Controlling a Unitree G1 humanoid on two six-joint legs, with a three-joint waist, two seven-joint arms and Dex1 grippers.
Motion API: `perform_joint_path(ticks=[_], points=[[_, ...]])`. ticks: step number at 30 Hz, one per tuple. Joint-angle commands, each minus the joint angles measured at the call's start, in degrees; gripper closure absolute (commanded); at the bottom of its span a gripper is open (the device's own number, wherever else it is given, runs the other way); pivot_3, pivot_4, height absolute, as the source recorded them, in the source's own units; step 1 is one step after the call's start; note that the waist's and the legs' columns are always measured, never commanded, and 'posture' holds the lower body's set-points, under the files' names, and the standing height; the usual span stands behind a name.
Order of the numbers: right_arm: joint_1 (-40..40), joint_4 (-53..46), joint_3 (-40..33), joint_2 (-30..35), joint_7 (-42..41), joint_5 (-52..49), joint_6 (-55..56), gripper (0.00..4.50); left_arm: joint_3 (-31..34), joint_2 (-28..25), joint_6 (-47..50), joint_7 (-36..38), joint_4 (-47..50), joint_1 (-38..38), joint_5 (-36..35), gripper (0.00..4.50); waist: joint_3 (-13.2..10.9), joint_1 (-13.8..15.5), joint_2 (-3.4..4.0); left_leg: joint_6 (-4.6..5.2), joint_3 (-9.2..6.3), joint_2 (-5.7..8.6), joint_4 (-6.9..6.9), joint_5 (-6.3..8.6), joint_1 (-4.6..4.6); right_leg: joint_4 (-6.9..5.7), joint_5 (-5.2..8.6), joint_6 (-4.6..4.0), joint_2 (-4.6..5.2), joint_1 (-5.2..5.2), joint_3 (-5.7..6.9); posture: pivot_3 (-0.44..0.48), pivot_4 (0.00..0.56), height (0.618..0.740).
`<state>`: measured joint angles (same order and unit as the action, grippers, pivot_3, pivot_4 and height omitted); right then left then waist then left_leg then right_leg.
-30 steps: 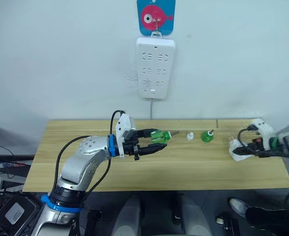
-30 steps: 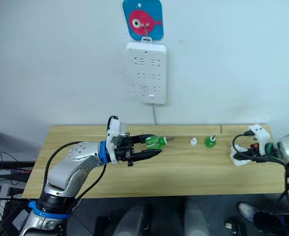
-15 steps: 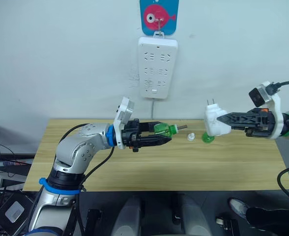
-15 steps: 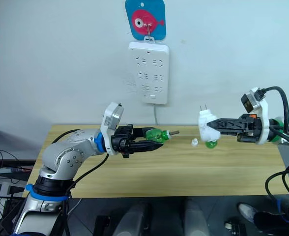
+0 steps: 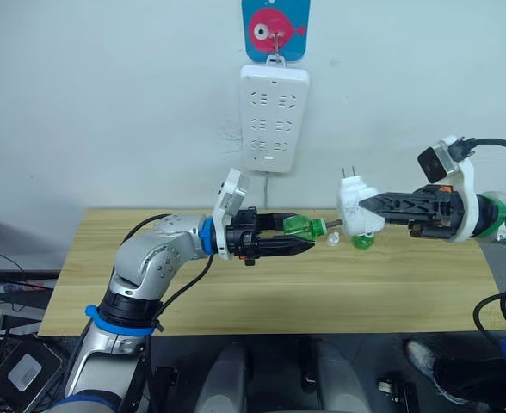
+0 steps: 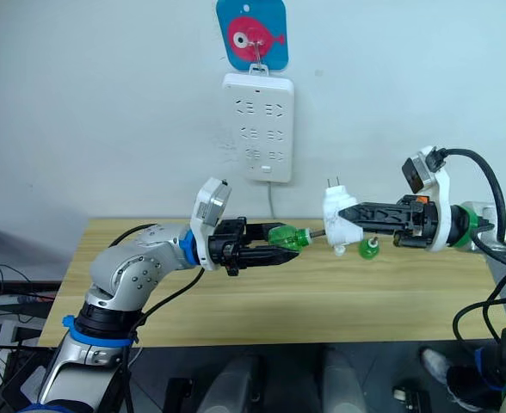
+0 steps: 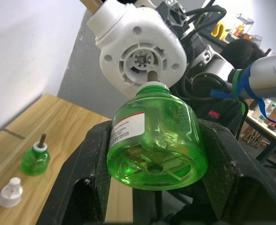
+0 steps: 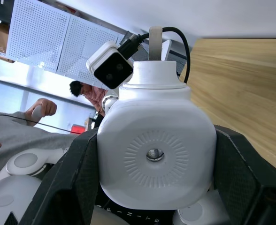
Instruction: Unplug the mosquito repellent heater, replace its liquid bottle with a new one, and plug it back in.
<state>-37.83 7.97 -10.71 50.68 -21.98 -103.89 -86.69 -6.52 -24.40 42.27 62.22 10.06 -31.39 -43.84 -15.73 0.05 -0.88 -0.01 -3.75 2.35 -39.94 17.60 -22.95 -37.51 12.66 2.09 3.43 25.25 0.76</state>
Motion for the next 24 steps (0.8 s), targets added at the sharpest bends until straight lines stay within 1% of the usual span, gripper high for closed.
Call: perform_joint_path(ticks=[1, 5, 13, 20, 24], points=[[1.0, -3.7, 2.0, 2.7, 3.2, -8.0, 3.7, 1.53, 0.0, 0.9, -0.3, -0.2, 1.0, -0.8, -0.4, 2.22, 0.0, 0.0, -0.04, 0.01, 0.0, 0.0, 0.0, 0.0, 0.0, 0.0, 0.0, 0.0, 0.0, 0.0, 0.0, 0.034, 0.294, 0.74], [2.0, -4.9, 3.4, 3.9, 3.3, -9.1, 5.7, 1.53, 0.3, 1.4, -0.2, -0.4, 0.9, -1.3, -0.7, 2.22, 0.0, 0.0, -0.07, 0.04, 0.02, -0.02, 0.0, 0.02, -0.02, 0.15, 0.0, 0.0, -0.04, -0.03, 0.0, 0.034, 0.295, 0.74], [3.5, -5.2, 4.3, 5.7, 3.3, -9.1, 7.4, 1.53, 0.8, 0.7, 1.1, 0.9, 1.2, -2.6, -1.9, 2.22, -0.1, 0.0, -0.09, 0.04, 0.05, -0.06, 0.0, 0.02, -0.06, 0.38, 0.0, 0.0, -0.1, -0.08, -0.02, 0.031, 0.291, 0.74], [3.3, -5.2, 4.7, 6.2, 3.1, -9.1, 8.1, 1.53, -0.3, 0.1, 0.8, 2.6, 1.3, -3.0, -1.0, 2.22, -0.1, 0.0, -0.09, 0.03, 0.05, -0.07, 0.0, 0.01, -0.07, 0.39, 0.0, 0.0, -0.1, -0.08, -0.02, 0.026, 0.284, 0.74], [2.7, -5.8, 4.8, 6.0, 1.8, -9.1, 7.6, 1.53, -0.8, 0.6, 0.1, 2.6, 0.6, -3.0, -0.2, 2.22, -0.1, 0.0, -0.09, 0.03, 0.05, -0.07, 0.0, 0.01, -0.07, 0.4, 0.0, 0.0, -0.1, -0.08, -0.03, 0.023, 0.282, 0.74]])
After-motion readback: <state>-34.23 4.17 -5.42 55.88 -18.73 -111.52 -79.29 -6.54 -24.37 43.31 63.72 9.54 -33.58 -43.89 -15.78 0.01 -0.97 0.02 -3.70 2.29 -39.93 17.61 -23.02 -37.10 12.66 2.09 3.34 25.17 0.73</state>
